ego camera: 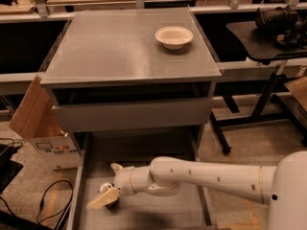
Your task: Place pepsi can into middle drawer
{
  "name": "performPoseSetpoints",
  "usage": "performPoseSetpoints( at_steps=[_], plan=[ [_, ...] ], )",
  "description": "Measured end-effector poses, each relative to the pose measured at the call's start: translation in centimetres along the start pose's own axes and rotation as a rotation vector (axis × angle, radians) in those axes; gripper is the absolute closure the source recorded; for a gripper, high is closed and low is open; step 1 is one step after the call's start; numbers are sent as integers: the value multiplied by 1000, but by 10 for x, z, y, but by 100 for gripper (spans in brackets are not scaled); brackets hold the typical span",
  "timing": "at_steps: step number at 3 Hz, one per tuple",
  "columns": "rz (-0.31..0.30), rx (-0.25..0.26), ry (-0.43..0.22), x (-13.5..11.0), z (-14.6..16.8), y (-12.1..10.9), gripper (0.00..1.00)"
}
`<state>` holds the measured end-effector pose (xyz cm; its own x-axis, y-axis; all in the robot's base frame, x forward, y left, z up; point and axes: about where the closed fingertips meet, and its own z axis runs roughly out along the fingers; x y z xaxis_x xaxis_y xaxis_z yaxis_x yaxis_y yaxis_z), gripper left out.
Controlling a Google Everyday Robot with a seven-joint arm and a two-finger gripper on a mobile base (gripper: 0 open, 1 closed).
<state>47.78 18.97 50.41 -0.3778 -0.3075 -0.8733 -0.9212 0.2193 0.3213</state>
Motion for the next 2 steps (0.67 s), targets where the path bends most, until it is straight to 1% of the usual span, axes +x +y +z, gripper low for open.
performPoseSetpoints(
  at_steps=[1,2],
  plan=[
    [143,0,102,-36,-45,25,0],
    [106,118,114,-74,-92,36,0]
  ],
)
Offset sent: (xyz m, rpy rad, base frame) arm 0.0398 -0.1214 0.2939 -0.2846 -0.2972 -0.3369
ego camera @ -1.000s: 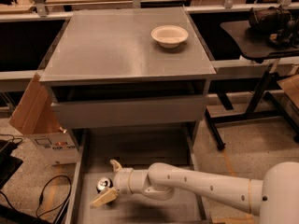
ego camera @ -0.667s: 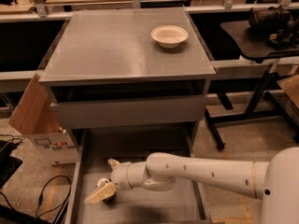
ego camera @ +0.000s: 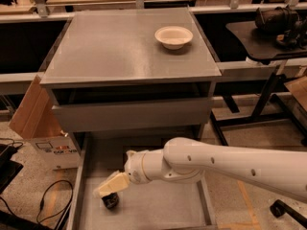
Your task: Place pepsi can into middle drawer
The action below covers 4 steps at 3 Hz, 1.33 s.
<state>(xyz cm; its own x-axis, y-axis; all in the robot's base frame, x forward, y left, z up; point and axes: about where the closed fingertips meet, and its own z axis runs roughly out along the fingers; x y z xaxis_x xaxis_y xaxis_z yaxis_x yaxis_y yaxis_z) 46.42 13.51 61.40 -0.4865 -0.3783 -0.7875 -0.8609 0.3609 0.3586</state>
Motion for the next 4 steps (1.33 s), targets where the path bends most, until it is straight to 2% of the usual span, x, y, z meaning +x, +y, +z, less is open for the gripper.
performPoseSetpoints(
  at_steps=[1,2,3,4],
  plan=[
    [-75,53,-6,-30,-20,6,0],
    [-77,56,-8,-32,-24,4,0],
    [-86,78,-17,-42,-51,-5,0],
    [-82,155,9,-57,-137,0,0]
  ],
)
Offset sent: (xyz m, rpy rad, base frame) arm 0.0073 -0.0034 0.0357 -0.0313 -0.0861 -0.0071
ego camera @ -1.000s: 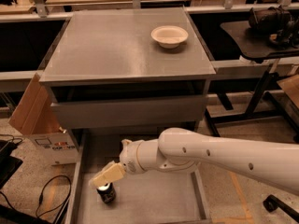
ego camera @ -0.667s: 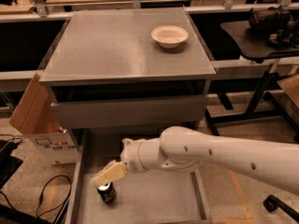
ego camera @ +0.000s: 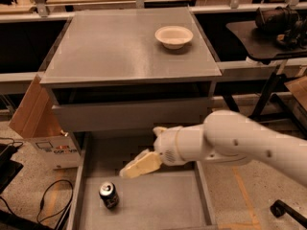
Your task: Place pepsi can into middle drawer
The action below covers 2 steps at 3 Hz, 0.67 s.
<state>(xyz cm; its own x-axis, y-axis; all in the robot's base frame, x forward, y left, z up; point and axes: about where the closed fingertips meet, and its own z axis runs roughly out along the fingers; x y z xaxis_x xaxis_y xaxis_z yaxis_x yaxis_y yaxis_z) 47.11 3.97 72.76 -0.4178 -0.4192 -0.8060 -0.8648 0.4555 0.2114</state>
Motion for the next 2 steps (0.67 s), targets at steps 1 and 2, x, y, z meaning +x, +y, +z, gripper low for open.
performPoseSetpoints(
  at_steps=[1,2],
  plan=[
    [-53,50,5,-36,-77,-9,0],
    [-142,96,47,-96,-142,-8,0]
  ],
)
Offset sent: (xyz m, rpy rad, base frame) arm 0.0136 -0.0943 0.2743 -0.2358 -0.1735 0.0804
